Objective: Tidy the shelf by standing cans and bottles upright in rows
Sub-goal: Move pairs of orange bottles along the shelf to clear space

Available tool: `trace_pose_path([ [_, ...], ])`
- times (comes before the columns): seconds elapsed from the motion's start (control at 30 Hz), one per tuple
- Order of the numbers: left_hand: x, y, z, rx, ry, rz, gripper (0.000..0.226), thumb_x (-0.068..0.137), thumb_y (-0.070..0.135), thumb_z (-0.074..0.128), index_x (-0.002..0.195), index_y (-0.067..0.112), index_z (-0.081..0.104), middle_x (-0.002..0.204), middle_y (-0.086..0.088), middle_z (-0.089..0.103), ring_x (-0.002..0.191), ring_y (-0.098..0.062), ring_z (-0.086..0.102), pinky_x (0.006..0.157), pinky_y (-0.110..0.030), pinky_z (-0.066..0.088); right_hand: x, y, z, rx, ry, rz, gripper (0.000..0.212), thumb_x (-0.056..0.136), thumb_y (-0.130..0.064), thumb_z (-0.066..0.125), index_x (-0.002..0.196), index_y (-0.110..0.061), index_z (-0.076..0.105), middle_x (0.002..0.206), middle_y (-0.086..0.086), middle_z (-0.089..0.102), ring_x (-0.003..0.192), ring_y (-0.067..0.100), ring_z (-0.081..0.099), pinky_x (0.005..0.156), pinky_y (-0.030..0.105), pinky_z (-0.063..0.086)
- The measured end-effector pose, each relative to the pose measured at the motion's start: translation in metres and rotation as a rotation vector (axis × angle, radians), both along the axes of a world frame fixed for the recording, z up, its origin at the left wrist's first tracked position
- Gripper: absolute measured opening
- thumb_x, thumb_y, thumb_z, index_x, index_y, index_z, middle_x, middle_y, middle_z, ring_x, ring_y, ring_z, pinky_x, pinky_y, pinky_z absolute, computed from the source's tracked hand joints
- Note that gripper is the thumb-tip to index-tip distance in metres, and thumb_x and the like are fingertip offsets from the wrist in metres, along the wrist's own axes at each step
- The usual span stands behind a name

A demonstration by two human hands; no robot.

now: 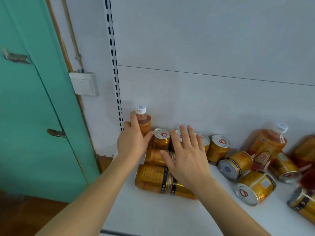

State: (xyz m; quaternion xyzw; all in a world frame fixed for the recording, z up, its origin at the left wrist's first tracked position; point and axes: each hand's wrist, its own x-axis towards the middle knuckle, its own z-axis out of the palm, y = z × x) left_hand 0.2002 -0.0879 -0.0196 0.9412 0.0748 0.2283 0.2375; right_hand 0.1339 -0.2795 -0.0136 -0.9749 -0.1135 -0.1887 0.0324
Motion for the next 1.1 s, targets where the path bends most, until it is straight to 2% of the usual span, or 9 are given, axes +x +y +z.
trace_pose_path([
  [0.17, -0.003, 0.018, 0.004, -0.083, -0.062, -0.092, 0.089, 0.086, 0.052, 0.079, 0.155, 0.031, 0.028, 0.124, -0.005, 0.064, 0.104, -0.029, 0.068, 0.08, -0.039, 0.054, 0.002, -0.004, 0.002, 0.005, 0.016, -0.081, 0.08, 0.104, -0.075, 0.019, 0.167, -0.026, 0.028, 0.176, 0.012, 0.021, 0.164, 0.035, 0.007, 0.13, 0.058, 0.018],
  [0.37, -0.026, 0.038, 0.051, -0.323, -0.197, -0.212, 0.095, 0.081, 0.044, 0.087, 0.153, 0.035, 0.026, 0.138, 0.001, 0.061, 0.11, -0.026, 0.068, 0.093, -0.049, 0.06, -0.012, -0.017, 0.015, 0.028, -0.049, -0.174, 0.077, 0.105, -0.071, 0.028, 0.166, -0.023, 0.032, 0.173, 0.012, 0.03, 0.163, 0.035, 0.015, 0.13, 0.057, 0.02],
  [0.5, -0.038, 0.014, 0.078, -0.434, -0.249, -0.424, 0.08, 0.081, 0.047, 0.085, 0.143, 0.033, 0.035, 0.12, 0.013, 0.059, 0.093, -0.007, 0.064, 0.083, -0.032, 0.058, -0.03, -0.039, 0.02, 0.024, -0.05, -0.278, 0.077, 0.105, -0.071, 0.027, 0.166, -0.024, 0.029, 0.173, 0.011, 0.028, 0.163, 0.034, 0.015, 0.13, 0.057, 0.021],
  [0.57, -0.044, -0.008, 0.083, -0.43, -0.234, -0.535, 0.076, 0.081, 0.051, 0.082, 0.142, 0.034, 0.04, 0.12, 0.015, 0.062, 0.099, -0.006, 0.064, 0.084, -0.023, 0.053, -0.042, -0.055, 0.022, 0.008, -0.054, -0.326, 0.076, 0.105, -0.071, 0.027, 0.166, -0.024, 0.028, 0.173, 0.011, 0.028, 0.162, 0.034, 0.015, 0.13, 0.056, 0.02],
  [0.73, -0.063, -0.068, 0.077, -0.386, -0.205, -0.747, 0.081, 0.083, 0.06, 0.074, 0.152, 0.036, 0.038, 0.137, 0.013, 0.063, 0.119, -0.009, 0.062, 0.097, -0.03, 0.055, -0.065, -0.113, 0.02, 0.047, -0.137, -0.432, 0.077, 0.103, -0.068, 0.034, 0.162, -0.018, 0.036, 0.168, 0.015, 0.038, 0.159, 0.038, 0.024, 0.128, 0.056, 0.026],
  [0.87, -0.073, -0.113, 0.077, -0.425, -0.19, -0.807, 0.079, 0.085, 0.056, 0.075, 0.153, 0.038, 0.037, 0.133, 0.019, 0.06, 0.116, 0.0, 0.057, 0.095, -0.02, 0.049, -0.064, -0.17, 0.015, 0.105, -0.121, -0.544, 0.085, 0.103, -0.071, 0.037, 0.168, -0.018, 0.02, 0.173, 0.009, 0.029, 0.161, 0.034, 0.018, 0.13, 0.052, 0.021],
  [0.97, -0.078, -0.146, 0.076, -0.462, -0.163, -0.797, 0.083, 0.087, 0.051, 0.078, 0.156, 0.037, 0.035, 0.14, 0.016, 0.058, 0.12, -0.003, 0.057, 0.094, -0.017, 0.047, -0.051, -0.209, 0.015, 0.21, -0.071, -0.591, 0.095, 0.1, -0.073, 0.043, 0.169, -0.017, 0.01, 0.174, 0.008, 0.024, 0.163, 0.033, 0.013, 0.131, 0.051, 0.02],
  [1.03, -0.08, -0.166, 0.075, -0.46, -0.137, -0.789, 0.087, 0.086, 0.049, 0.079, 0.157, 0.038, 0.031, 0.14, 0.018, 0.056, 0.119, -0.002, 0.056, 0.094, -0.019, 0.048, -0.039, -0.233, 0.014, 0.263, -0.003, -0.572, 0.101, 0.099, -0.072, 0.05, 0.169, -0.014, 0.006, 0.176, 0.01, 0.02, 0.163, 0.033, 0.01, 0.132, 0.05, 0.02],
  [1.1, -0.081, -0.184, 0.073, -0.474, -0.098, -0.76, 0.094, 0.084, 0.048, 0.082, 0.159, 0.041, 0.025, 0.133, 0.021, 0.054, 0.11, 0.002, 0.059, 0.092, -0.022, 0.05, -0.028, -0.25, 0.016, 0.346, 0.055, -0.518, 0.106, 0.098, -0.068, 0.059, 0.17, -0.015, 0.001, 0.176, 0.011, 0.019, 0.163, 0.034, 0.012, 0.129, 0.051, 0.023],
])
